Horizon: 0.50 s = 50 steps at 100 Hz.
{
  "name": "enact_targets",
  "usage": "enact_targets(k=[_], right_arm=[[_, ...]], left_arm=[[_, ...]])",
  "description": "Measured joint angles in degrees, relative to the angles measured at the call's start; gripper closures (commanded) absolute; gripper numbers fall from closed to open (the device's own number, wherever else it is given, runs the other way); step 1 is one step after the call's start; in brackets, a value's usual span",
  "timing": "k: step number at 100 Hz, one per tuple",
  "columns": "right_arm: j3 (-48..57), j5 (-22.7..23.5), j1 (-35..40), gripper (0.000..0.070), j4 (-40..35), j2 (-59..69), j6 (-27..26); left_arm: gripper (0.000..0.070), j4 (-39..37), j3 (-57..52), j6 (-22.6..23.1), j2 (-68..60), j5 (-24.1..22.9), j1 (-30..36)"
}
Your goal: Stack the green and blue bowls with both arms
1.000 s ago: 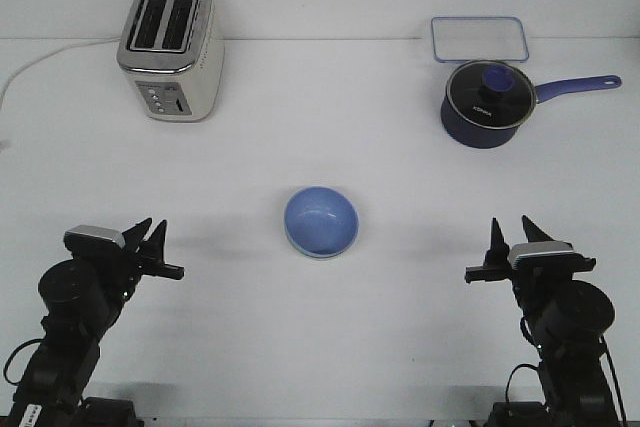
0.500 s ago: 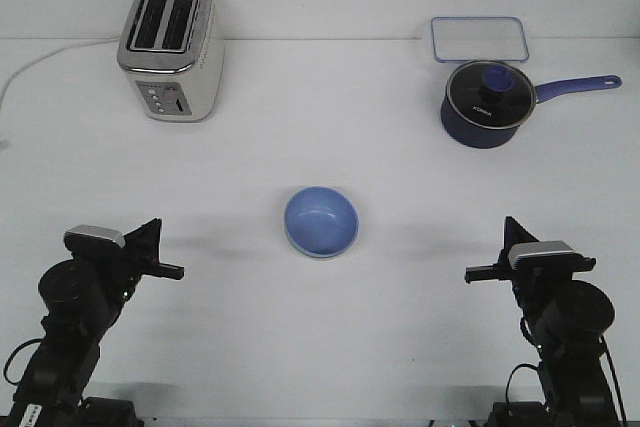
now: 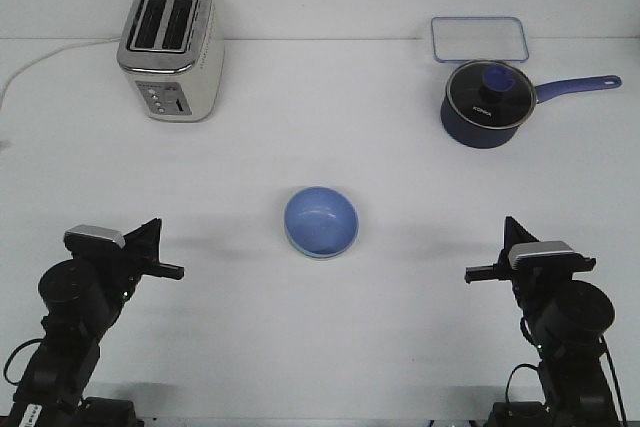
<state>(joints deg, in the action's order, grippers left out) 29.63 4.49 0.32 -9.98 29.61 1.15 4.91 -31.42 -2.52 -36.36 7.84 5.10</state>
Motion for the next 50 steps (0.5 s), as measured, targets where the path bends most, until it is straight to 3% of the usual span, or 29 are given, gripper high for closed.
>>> enact_targets(k=[50], right_arm=[[0.0,0.0,0.0,0.07,0.02,0.0,0.0]], left_arm=[[0.069,0.02,0.0,0.0,1.75,0.0,0.0]])
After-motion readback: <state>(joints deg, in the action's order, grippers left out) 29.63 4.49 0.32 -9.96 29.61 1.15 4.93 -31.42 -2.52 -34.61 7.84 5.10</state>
